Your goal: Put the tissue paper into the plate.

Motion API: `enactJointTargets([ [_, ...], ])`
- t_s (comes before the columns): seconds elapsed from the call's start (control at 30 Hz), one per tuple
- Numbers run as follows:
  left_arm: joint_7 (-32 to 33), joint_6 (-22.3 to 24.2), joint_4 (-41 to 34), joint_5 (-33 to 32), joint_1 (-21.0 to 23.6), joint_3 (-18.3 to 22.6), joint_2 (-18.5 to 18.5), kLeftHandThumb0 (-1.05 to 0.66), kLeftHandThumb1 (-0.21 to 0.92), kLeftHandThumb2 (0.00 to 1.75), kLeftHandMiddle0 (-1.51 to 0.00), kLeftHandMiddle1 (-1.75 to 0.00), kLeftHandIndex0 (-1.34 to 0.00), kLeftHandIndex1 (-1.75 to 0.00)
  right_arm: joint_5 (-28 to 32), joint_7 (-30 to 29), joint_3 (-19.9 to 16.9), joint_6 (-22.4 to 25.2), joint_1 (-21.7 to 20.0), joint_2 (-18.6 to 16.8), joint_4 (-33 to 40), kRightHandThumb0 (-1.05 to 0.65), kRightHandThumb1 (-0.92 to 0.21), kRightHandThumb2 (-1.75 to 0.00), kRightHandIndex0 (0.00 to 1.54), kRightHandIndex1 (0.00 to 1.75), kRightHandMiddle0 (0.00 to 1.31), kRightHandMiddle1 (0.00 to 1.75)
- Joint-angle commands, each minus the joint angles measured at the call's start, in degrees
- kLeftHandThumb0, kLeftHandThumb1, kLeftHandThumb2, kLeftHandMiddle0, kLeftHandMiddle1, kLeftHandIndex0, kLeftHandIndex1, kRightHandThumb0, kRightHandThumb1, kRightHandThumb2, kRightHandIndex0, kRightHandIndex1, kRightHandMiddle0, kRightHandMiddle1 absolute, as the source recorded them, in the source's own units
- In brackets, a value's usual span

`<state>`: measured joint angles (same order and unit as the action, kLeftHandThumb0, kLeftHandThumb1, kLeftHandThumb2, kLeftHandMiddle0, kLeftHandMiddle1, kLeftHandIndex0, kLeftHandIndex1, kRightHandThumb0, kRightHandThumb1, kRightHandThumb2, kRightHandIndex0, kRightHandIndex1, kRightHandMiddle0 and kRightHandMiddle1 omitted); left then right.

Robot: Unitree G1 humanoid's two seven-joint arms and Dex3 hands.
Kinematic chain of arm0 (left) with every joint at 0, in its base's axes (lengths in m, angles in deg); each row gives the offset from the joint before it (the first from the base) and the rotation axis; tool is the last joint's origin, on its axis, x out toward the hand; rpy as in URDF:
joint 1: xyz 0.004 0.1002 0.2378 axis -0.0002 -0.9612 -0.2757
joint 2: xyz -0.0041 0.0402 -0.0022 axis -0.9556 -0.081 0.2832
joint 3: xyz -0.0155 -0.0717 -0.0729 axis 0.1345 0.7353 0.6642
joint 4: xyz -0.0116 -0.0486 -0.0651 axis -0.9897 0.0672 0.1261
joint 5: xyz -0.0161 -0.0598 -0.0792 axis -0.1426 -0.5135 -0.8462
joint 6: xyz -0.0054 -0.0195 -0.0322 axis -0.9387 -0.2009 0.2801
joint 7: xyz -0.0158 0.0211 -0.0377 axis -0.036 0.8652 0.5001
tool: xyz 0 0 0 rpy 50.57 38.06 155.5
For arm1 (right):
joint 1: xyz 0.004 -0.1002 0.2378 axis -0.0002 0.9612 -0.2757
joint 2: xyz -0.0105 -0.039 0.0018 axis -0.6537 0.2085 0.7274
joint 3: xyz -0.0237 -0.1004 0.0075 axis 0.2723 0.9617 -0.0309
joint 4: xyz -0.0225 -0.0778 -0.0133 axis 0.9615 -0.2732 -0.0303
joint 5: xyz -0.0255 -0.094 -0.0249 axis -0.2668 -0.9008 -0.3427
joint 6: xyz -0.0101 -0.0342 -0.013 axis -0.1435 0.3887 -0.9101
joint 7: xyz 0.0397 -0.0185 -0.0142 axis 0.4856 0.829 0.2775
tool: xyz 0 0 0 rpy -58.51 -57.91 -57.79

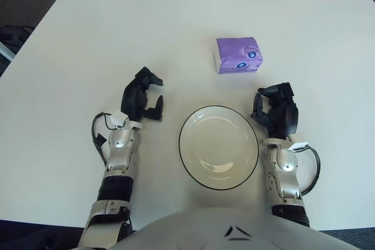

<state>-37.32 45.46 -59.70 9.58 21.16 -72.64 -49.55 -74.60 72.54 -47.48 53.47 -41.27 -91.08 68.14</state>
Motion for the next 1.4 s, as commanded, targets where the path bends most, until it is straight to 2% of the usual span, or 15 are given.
enactJointTargets([
  [0.0, 0.7, 3.3, 3.6, 0.3, -3.4, -0.4, 0.7, -0.01, -0.02, 1.70, -0.85, -1.75, -0.65, -1.72, 0.0, 0.0, -1.1, 2.5, 1.8, 0.5, -1.6, -0.41, -0.55, -1.03, 0.63, 1.48, 0.43, 1.75],
  [0.13, 0.0, 2.3, 3.9, 0.1, -3.4, -0.5, 0.7, -0.01, -0.02, 1.71, -0.86, -1.75, -0.66, -1.71, 0.2, 1.7, -3.8, 5.2, -0.4, 4.9, 1.2, -0.41, -0.55, -1.03, 0.63, 1.47, 0.43, 1.75],
  [0.27, 0.0, 2.1, 3.9, 0.1, -3.4, -0.5, 0.8, -0.01, -0.05, 1.72, -0.87, -1.75, -0.69, -1.69, 0.5, 3.9, -5.0, 5.6, -2.1, 7.6, 2.0, -0.41, -0.53, -1.06, 0.66, 1.48, 0.44, 1.75],
  [0.5, 0.1, 1.9, 4.1, -0.2, -3.4, -0.4, 0.9, -0.01, -0.07, 1.73, -0.89, -1.75, -0.72, -1.66, 0.8, 9.3, -7.4, 10.0, -5.4, 15.5, 4.5, -0.41, -0.55, -1.03, 0.65, 1.47, 0.43, 1.75],
  [0.7, 0.4, 2.0, 4.4, -0.4, -3.2, -0.1, 1.3, -0.01, -0.08, 1.73, -0.89, -1.75, -0.74, -1.65, -4.4, 14.7, -7.1, 6.9, -8.1, 24.3, 7.3, -0.39, -0.68, -0.87, 0.51, 1.39, 0.34, 1.75],
  [0.8, 1.0, 2.5, 4.3, -0.2, -3.1, -0.1, 1.5, -0.01, -0.07, 1.73, -0.88, -1.75, -0.74, -1.65, -8.3, 17.5, -6.7, 7.0, -8.9, 29.1, 9.2, -0.36, -0.84, -0.64, 0.37, 1.32, 0.24, 1.75],
  [0.83, 1.1, 2.5, 4.3, -0.1, -3.0, -0.2, 1.5, -0.01, -0.07, 1.73, -0.88, -1.75, -0.73, -1.66, -9.1, 18.2, -6.6, 7.0, -9.2, 30.3, 9.5, -0.48, -0.83, -0.76, 0.29, 1.31, 0.15, 1.64],
  [0.9, 1.1, 2.5, 4.3, 0.0, -3.0, -0.2, 1.6, -0.01, -0.07, 1.73, -0.88, -1.75, -0.73, -1.67, -10.5, 20.0, -6.3, 7.1, -10.4, 32.8, 9.5, -0.60, -0.81, -0.88, 0.18, 1.29, 0.08, 1.52],
  [0.97, 1.1, 2.3, 4.3, 0.1, -3.0, -0.3, 1.6, -0.01, -0.07, 1.73, -0.87, -1.75, -0.72, -1.67, -11.4, 21.4, -6.0, 7.0, -12.2, 34.8, 8.7, -0.68, -0.79, -0.93, 0.11, 1.26, 0.04, 1.42],
  [1.07, 0.9, 2.1, 4.3, 0.1, -3.1, -0.4, 1.6, -0.01, -0.06, 1.73, -0.87, -1.75, -0.72, -1.68, -12.1, 22.7, -5.5, 6.4, -15.0, 37.0, 6.9, -0.75, -0.80, -0.92, 0.03, 1.21, 0.01, 1.28],
  [1.2, 0.9, 2.2, 4.0, 0.2, -3.1, -0.4, 1.5, -0.01, -0.06, 1.73, -0.87, -1.75, -0.71, -1.69, -14.3, 24.2, -4.2, 5.0, -19.2, 39.9, 3.7, -0.83, -0.86, -0.81, 0.01, 1.04, 0.00, 1.10],
  [1.37, 1.4, 2.5, 3.7, 0.4, -3.3, -0.4, 1.6, -0.01, -0.06, 1.73, -0.87, -1.75, -0.70, -1.70, -16.7, 24.8, -3.2, 2.7, -21.0, 42.2, 1.7, -0.90, -0.88, -0.68, 0.00, 0.73, 0.00, 0.89],
])
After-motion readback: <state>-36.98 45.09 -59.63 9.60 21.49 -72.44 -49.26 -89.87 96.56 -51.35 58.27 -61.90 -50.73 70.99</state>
